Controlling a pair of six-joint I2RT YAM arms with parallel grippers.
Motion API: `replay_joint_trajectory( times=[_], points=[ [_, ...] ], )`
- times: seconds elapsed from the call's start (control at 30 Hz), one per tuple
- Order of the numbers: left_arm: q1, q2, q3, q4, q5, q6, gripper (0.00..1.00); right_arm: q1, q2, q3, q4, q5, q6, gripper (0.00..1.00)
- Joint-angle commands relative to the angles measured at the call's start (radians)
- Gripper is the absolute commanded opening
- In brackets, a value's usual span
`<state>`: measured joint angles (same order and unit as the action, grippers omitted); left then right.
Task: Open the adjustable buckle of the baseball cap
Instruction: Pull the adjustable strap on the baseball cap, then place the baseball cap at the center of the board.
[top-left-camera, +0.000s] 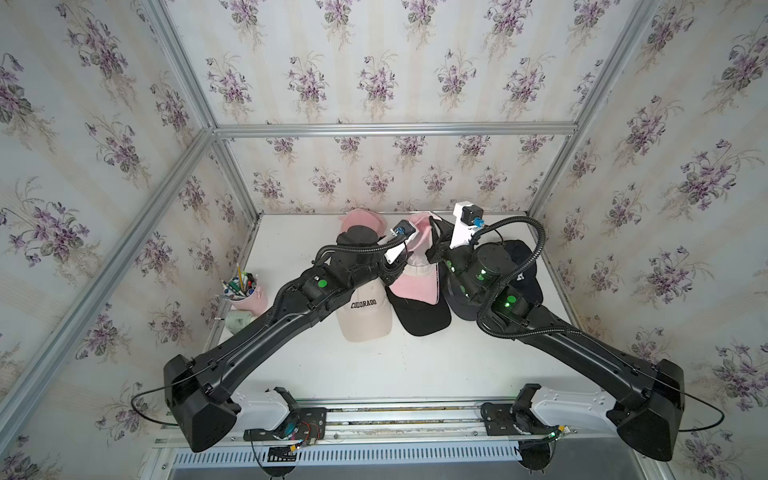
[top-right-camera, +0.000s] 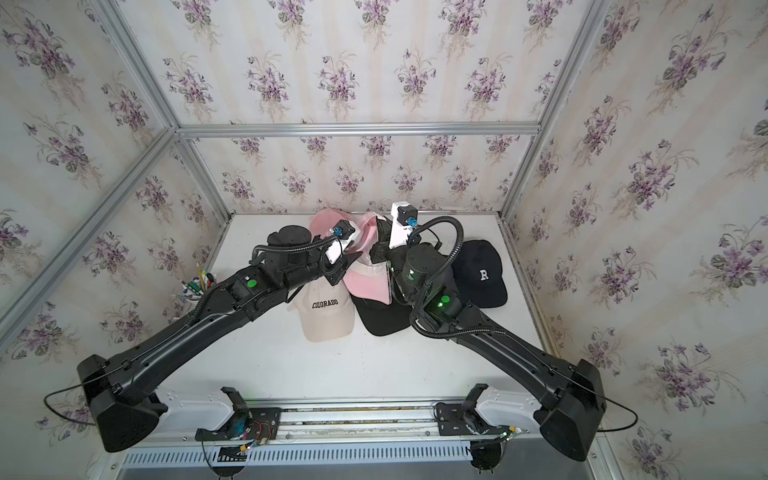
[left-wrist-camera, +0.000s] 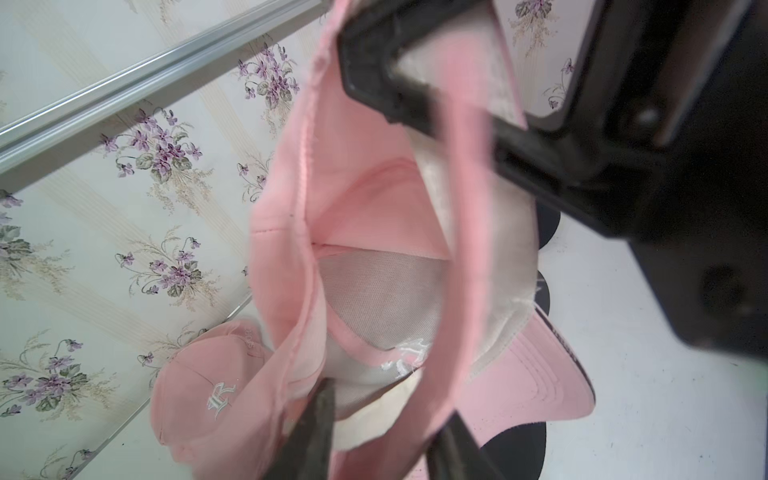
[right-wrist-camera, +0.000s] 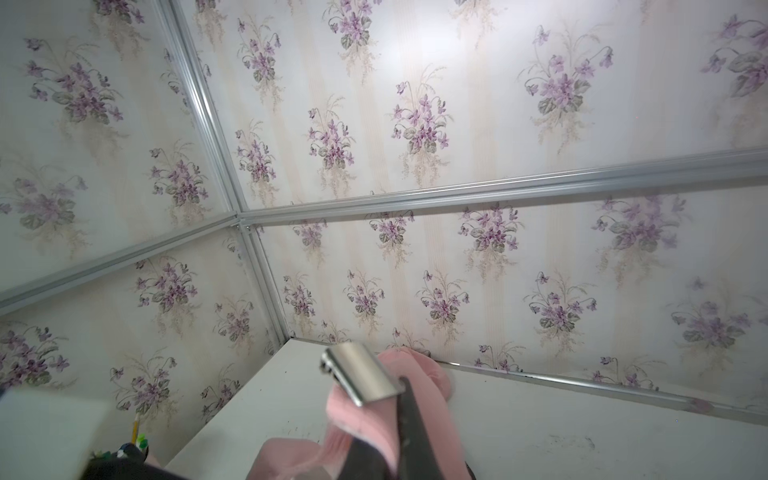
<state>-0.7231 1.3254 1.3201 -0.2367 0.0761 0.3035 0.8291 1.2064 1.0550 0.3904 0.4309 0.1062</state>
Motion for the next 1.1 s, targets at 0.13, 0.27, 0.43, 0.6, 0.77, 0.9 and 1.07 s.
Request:
replay_joint_trajectory(
  times=[0.13, 0.27, 0.43, 0.6, 0.77, 0.9, 1.07],
  points=[
    [0.001, -0.044, 0.015, 0.141, -0.025, -0.113, 0.77, 0.001, 0.038, 0.074, -0.030, 0.119, 0.072, 0.00],
    [0.001, -0.053, 0.024, 0.129, 0.030, -0.128, 0.76, 0.001, 0.073, 0.123, -0.044, 0.163, 0.099, 0.00],
    [-0.014, -0.094, -0.051, 0.184, 0.056, -0.144, 0.73, 0.001, 0.115, 0.178, -0.043, 0.222, 0.134, 0.00],
    [-0.047, -0.097, -0.139, 0.262, 0.057, -0.185, 0.72, 0.001, 0.156, 0.230, -0.038, 0.252, 0.165, 0.00],
    [-0.090, -0.050, -0.179, 0.331, 0.014, -0.197, 0.73, 0.001, 0.187, 0.276, -0.063, 0.285, 0.210, 0.00],
    [-0.098, -0.014, -0.214, 0.409, 0.000, -0.225, 0.74, 0.001, 0.195, 0.296, -0.081, 0.316, 0.238, 0.00],
    [-0.101, 0.031, -0.213, 0.457, -0.038, -0.247, 0.74, 0.001, 0.197, 0.309, -0.114, 0.346, 0.259, 0.00]
  ],
)
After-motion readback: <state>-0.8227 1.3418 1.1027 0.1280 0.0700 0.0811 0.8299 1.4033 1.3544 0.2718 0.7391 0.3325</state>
